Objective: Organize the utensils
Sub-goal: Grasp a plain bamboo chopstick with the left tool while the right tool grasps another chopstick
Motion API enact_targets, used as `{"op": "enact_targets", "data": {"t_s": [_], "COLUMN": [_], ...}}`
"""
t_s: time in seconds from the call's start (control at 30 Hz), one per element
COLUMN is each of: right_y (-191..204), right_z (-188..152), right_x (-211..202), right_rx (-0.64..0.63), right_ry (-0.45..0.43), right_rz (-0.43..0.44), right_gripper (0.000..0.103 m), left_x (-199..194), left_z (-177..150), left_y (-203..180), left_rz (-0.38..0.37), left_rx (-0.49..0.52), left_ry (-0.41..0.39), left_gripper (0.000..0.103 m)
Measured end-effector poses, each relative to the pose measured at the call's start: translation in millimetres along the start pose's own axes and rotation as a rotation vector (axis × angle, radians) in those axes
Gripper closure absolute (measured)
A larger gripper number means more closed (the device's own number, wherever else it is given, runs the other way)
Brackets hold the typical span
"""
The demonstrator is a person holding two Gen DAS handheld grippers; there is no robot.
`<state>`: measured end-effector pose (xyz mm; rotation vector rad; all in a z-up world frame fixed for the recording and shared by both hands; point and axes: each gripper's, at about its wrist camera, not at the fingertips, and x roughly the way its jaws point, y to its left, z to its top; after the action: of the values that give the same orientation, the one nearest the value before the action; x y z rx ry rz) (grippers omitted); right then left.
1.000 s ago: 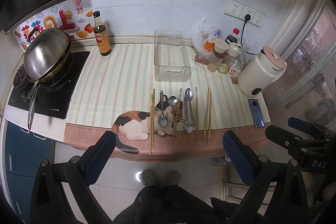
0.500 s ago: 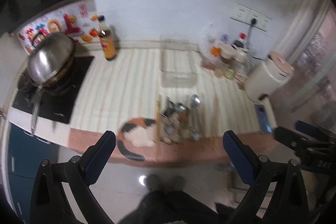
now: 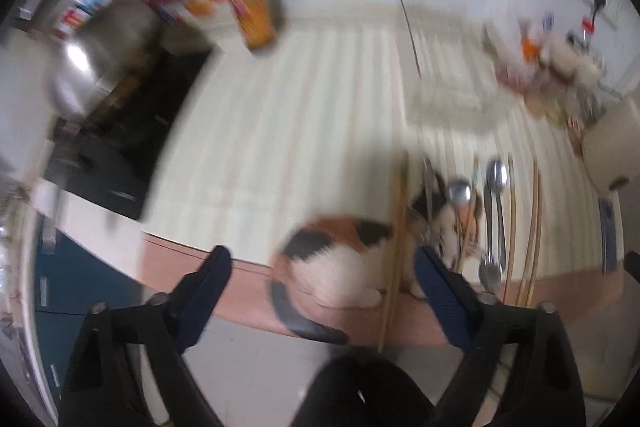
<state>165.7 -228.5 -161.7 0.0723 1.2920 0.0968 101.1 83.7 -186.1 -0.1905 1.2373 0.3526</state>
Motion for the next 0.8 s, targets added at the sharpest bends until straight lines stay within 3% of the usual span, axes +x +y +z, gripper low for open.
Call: {"op": "enact_targets", "data": {"t_s": [0.13,0.4,0.5,0.53,0.63,0.8], "right_y": [-10.7,-32.1,-38.9,-40.3,-43.7,-45.4], "right_z": [-1.3,-7.6,-9.7,-8.9,-7.6,-4.5], "right_x": [43.8,94.4,101.0,103.8,109.3,118.1], "right_rx": [0.042,0.092,0.103,0.106,0.111,0.114], "right_ry": [0.069,0.169,0.184,0.188,0.201,0.212], "right_rz": [-0.028,-0.082,-0.099,-0.100,-0.112,-0.125], "right_gripper": [0.047,0.047,0.047,0.047,0.047,0.047], "left_x": [67.6,139.3,145.5,145.7,145.1,140.3], "left_z": [-2.1,0.3,1.3,2.1,3.0,5.4], "left_y": [-11.1,-39.1,-48.2,-51.3,-57.7,-58.2], "left_rz": [-0.107,-0.239,-0.220,-0.230,-0.264,-0.263], "left_rx": [-0.006,0.002,0.038,0.053,0.066,0.057], "left_ry": [0.148,0.278,0.267,0.259,0.257,0.250], "left_gripper": [0.071,0.071,0.072,0.083,0.093,0.094]}}
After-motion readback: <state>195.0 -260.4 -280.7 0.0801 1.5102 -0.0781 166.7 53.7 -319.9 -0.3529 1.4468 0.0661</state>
